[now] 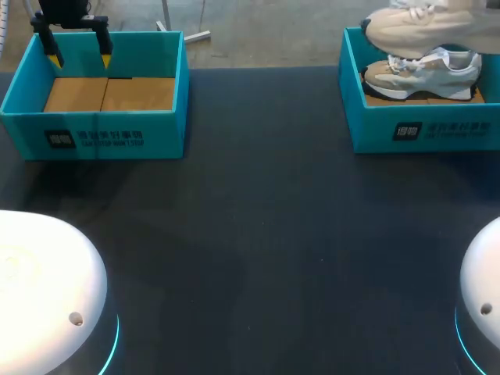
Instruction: Take the shoe out of the shoebox, open the shoe tongue, remove and reinsert the insole, then place the shoe into the shoebox
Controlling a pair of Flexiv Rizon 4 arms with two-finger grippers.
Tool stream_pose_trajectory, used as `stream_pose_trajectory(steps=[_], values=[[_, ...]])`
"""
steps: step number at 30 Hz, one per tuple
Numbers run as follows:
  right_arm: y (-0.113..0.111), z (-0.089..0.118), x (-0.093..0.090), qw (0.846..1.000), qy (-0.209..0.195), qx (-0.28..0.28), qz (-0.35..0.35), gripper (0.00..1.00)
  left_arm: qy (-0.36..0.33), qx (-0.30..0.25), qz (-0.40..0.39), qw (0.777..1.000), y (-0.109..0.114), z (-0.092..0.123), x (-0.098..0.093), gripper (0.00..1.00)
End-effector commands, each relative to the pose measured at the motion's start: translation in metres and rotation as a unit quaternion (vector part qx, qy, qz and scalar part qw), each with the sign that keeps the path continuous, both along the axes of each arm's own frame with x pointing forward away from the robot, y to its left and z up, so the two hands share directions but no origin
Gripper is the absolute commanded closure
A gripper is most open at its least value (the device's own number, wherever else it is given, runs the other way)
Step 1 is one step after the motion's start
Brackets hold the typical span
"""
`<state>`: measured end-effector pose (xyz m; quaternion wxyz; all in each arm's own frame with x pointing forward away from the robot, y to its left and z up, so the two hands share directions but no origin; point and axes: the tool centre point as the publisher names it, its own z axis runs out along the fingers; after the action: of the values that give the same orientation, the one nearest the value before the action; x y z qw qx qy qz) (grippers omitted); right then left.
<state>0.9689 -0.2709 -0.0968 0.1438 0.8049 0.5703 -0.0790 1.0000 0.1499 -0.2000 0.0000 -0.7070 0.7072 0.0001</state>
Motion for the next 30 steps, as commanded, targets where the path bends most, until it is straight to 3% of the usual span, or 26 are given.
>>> stream_pose_trajectory(steps=[1, 13, 20, 24, 30], values=[[0.027, 0.004, -0.029, 0.999, -0.035, -0.022, 0.011, 1.00, 0.000, 0.000, 0.000, 1.000, 0.000, 0.000, 0.000, 0.00], [0.091, 0.002, -0.096, 0.999, -0.043, -0.027, 0.017, 1.00, 0.000, 0.000, 0.000, 1.000, 0.000, 0.000, 0.000, 0.00], [0.112, -0.008, -0.144, 0.998, -0.045, -0.029, 0.033, 1.00, 0.000, 0.000, 0.000, 1.000, 0.000, 0.000, 0.000, 0.00], [0.117, -0.020, -0.161, 0.998, -0.033, -0.022, 0.038, 1.00, 0.000, 0.000, 0.000, 1.000, 0.000, 0.000, 0.000, 0.00], [0.129, -0.019, -0.190, 0.998, -0.043, -0.026, 0.030, 1.00, 0.000, 0.000, 0.000, 1.000, 0.000, 0.000, 0.000, 0.00]])
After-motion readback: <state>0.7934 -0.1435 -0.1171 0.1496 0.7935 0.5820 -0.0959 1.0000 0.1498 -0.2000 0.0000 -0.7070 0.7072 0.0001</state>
